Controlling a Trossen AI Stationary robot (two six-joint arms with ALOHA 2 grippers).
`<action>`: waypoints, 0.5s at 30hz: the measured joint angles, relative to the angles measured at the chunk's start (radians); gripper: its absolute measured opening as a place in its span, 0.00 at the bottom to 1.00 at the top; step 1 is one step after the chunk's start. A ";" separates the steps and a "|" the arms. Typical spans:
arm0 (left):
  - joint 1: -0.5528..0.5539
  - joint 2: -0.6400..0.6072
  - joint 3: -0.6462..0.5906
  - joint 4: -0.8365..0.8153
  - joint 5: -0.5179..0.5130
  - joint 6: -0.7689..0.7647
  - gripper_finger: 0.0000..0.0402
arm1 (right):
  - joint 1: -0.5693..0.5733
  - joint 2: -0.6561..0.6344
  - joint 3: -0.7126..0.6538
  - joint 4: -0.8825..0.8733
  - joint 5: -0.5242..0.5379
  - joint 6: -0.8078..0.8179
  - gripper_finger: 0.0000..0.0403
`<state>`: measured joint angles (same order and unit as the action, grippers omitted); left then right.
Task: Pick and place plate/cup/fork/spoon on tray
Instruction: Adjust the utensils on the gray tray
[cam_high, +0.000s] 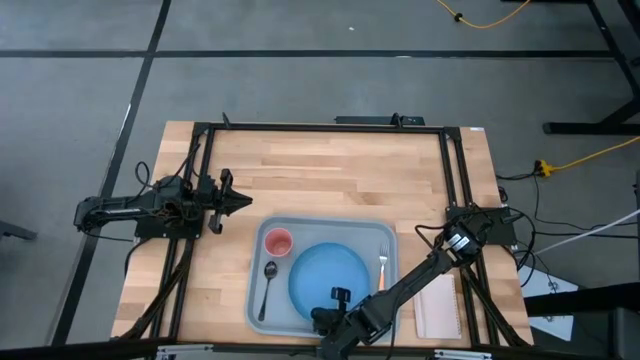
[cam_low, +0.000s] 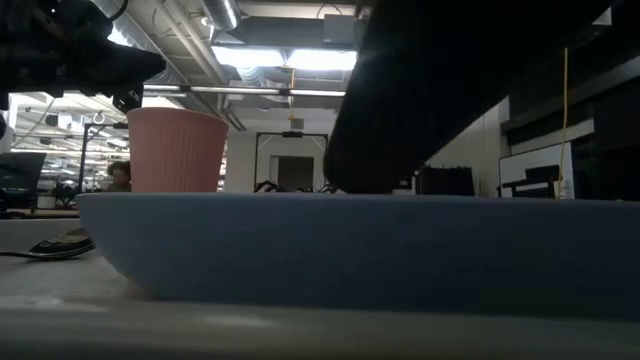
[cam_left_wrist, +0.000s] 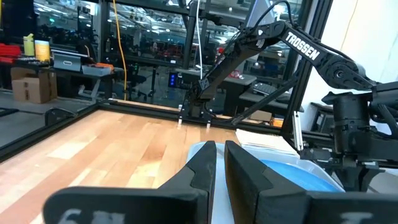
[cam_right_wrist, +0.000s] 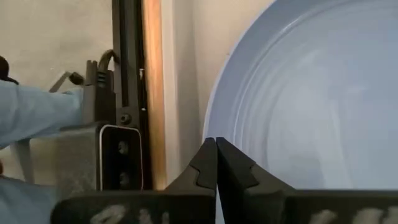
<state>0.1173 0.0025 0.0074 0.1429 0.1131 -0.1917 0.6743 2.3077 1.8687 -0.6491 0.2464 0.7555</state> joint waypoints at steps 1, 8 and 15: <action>0.000 0.000 0.000 0.000 0.000 0.000 0.07 | 0.000 0.000 0.000 -0.002 0.009 0.000 0.00; 0.000 0.000 0.000 0.000 0.000 0.000 0.07 | -0.006 0.000 0.074 -0.197 0.204 0.035 0.00; 0.000 0.000 0.000 0.000 0.000 0.000 0.07 | 0.008 -0.004 0.350 -0.748 0.536 0.406 0.00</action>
<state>0.1173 0.0029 0.0074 0.1432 0.1131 -0.1917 0.6826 2.3035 2.2187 -1.3974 0.7824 1.1612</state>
